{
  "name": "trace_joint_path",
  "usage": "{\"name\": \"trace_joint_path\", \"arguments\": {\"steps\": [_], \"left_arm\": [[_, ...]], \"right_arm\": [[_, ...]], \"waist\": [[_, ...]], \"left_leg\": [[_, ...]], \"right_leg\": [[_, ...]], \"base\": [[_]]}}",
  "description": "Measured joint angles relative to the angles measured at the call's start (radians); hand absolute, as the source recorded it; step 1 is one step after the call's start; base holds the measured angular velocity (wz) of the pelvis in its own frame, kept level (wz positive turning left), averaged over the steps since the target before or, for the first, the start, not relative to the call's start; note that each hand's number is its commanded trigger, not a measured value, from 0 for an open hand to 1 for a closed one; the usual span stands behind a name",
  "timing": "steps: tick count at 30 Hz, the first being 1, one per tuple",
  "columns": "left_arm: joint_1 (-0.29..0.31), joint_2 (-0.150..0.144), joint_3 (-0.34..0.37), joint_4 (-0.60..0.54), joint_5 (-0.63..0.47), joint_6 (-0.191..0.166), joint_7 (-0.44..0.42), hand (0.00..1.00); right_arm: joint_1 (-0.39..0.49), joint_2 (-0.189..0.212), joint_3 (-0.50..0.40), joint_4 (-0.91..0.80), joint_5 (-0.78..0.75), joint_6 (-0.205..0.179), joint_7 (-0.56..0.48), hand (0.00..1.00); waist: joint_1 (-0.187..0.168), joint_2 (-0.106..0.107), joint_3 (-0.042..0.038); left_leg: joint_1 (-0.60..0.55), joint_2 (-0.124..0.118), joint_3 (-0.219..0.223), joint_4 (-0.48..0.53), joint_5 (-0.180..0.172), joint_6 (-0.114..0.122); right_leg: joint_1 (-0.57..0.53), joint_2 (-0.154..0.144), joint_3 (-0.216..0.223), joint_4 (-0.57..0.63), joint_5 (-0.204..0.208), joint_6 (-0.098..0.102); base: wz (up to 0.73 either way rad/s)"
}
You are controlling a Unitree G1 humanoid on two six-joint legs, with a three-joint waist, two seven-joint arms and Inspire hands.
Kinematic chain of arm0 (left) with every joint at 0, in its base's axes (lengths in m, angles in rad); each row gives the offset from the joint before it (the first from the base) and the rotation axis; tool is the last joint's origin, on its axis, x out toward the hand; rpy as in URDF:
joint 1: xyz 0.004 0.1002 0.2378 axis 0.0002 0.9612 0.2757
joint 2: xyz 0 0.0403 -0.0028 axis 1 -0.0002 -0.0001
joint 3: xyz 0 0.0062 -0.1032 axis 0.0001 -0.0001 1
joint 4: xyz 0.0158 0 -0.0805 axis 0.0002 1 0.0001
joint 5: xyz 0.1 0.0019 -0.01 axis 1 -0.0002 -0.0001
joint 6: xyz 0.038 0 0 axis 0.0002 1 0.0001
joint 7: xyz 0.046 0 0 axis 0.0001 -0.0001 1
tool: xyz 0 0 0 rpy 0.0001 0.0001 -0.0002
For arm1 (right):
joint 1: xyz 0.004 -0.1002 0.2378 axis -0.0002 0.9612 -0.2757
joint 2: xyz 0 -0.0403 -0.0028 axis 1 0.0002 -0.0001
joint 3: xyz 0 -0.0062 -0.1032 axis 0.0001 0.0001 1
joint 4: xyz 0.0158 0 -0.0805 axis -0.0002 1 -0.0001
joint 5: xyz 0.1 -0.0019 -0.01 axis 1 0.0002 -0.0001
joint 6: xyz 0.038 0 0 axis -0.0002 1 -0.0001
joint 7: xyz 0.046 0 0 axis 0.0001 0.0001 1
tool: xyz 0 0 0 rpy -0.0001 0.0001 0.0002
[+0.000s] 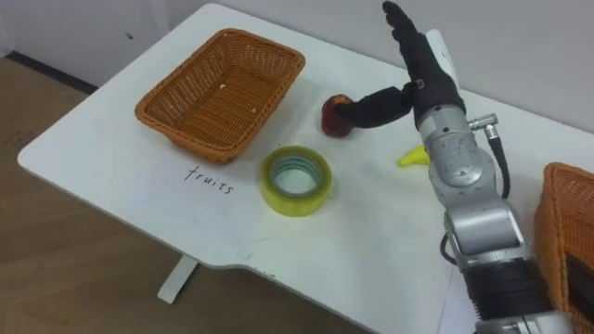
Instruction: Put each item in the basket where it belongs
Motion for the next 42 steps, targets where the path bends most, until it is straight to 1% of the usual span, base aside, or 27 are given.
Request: {"name": "trace_joint_path", "arguments": {"steps": [2, 7, 11, 12, 14, 19, 26, 36, 42], "left_arm": [[0.004, -0.001, 0.000, -0.010, 0.000, 0.002, 0.002, 0.00], [0.000, -0.002, -0.005, -0.022, 0.000, 0.002, 0.002, 0.00], [-0.009, -0.002, -0.015, -0.022, -0.001, 0.002, 0.000, 0.00], [-0.010, -0.002, -0.019, -0.022, -0.001, 0.002, -0.001, 0.00], [-0.013, -0.002, -0.023, -0.022, -0.002, 0.002, -0.016, 0.00], [-0.015, -0.002, -0.028, -0.022, -0.002, 0.003, -0.041, 0.00], [-0.023, -0.002, -0.028, -0.023, -0.002, 0.003, -0.057, 0.00], [-0.024, -0.002, -0.028, -0.040, -0.001, 0.011, -0.064, 0.00], [-0.021, -0.002, -0.027, -0.058, 0.011, 0.019, -0.063, 0.00]], "right_arm": [[-0.001, 0.004, 0.020, 0.028, 0.000, 0.000, -0.016, 0.00], [-0.005, 0.008, 0.035, 0.065, 0.000, 0.000, -0.042, 0.00], [-0.006, 0.009, 0.066, 0.067, 0.000, 0.000, -0.051, 0.00], [-0.006, 0.010, 0.068, 0.068, -0.002, 0.000, -0.051, 0.00], [-0.006, 0.026, 0.070, 0.070, -0.010, 0.000, -0.054, 0.00], [-0.014, 0.046, 0.087, 0.092, -0.010, 0.000, -0.057, 0.00], [-0.029, 0.047, 0.094, 0.108, -0.013, 0.000, -0.057, 0.00], [-0.031, 0.048, 0.094, 0.108, -0.021, 0.000, -0.066, 0.00], [-0.031, 0.048, 0.095, 0.108, -0.096, 0.000, -0.066, 0.00]], "waist": [[0.005, 0.000, 0.0001], [0.013, -0.002, -0.0003], [0.019, -0.004, 0.0007], [0.020, -0.004, 0.0008], [0.025, -0.004, 0.0012], [0.027, -0.001, 0.0035], [0.026, 0.003, 0.0063], [0.028, 0.008, 0.0037], [0.029, 0.006, 0.0017]], "left_leg": [[-0.001, 0.000, -0.002, 0.000, 0.000, 0.000], [-0.005, -0.003, -0.012, -0.001, 0.000, 0.000], [-0.006, -0.002, -0.013, -0.001, 0.000, 0.000], [-0.006, -0.002, -0.012, -0.001, 0.000, 0.000], [-0.006, -0.003, -0.010, -0.001, 0.000, 0.000], [-0.008, -0.004, -0.010, 0.000, 0.000, 0.000], [-0.015, -0.004, -0.010, 0.002, 0.000, 0.000], [-0.030, -0.005, -0.010, 0.003, 0.000, 0.001], [-0.041, -0.005, -0.011, 0.004, 0.000, 0.001]], "right_leg": [[0.000, 0.000, 0.001, 0.000, 0.000, 0.000], [0.003, 0.002, 0.002, -0.011, 0.000, 0.000], [0.004, 0.003, 0.003, -0.015, 0.000, 0.000], [0.004, 0.003, 0.006, -0.015, 0.000, 0.000], [0.003, 0.003, 0.028, -0.015, 0.000, 0.000], [0.001, 0.003, 0.031, -0.015, 0.000, 0.000], [-0.003, 0.003, 0.029, -0.015, 0.000, 0.000], [-0.020, 0.002, 0.027, -0.015, 0.000, 0.001], [-0.032, 0.002, 0.028, -0.015, 0.000, 0.000]], "base": [[0.04], [0.03], [0.00], [0.00], [0.00], [0.00], [0.00], [0.00], [0.00]]}}
